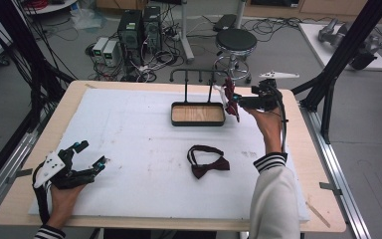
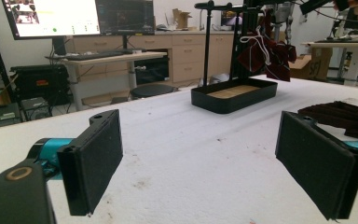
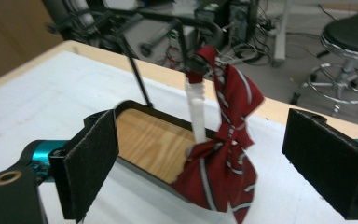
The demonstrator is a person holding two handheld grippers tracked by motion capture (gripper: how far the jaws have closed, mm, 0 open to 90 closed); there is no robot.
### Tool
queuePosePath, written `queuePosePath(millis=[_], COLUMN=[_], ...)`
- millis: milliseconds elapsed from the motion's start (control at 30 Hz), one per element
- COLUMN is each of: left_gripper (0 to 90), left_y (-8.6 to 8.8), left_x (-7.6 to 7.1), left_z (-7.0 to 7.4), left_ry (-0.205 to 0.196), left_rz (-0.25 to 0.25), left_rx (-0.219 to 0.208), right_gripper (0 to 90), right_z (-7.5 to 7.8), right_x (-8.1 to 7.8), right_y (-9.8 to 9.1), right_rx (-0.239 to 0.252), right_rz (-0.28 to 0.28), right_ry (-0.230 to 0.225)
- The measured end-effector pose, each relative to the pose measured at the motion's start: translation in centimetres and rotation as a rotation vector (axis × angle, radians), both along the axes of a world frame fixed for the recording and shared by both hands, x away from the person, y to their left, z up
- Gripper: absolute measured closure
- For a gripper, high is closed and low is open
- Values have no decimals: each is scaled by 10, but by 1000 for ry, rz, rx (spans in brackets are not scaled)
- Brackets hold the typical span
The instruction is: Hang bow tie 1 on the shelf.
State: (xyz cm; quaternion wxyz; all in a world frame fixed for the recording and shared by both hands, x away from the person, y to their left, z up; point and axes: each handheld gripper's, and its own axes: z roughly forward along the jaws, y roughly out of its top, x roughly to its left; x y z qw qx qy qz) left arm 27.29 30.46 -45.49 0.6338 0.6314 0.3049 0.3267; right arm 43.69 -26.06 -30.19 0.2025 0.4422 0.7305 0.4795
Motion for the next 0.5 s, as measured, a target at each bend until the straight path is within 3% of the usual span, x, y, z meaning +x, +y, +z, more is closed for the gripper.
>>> queuePosePath(millis=[100,200,500], left_gripper=[151,152,151], left_y=[0,0,0], left_x=[0,0,0], left_z=[0,0,0], left_ry=[0,-1,-1], left_rz=[0,0,0], left_rx=[-3,-3,1], right_gripper=[89,77,77], right_z=[8,14,8], right_x=[-11,-24,-64], right_y=[0,1,-8], right_rx=[13,5,10], right_rz=[8,9,7], right_ry=[-12,-72,-146])
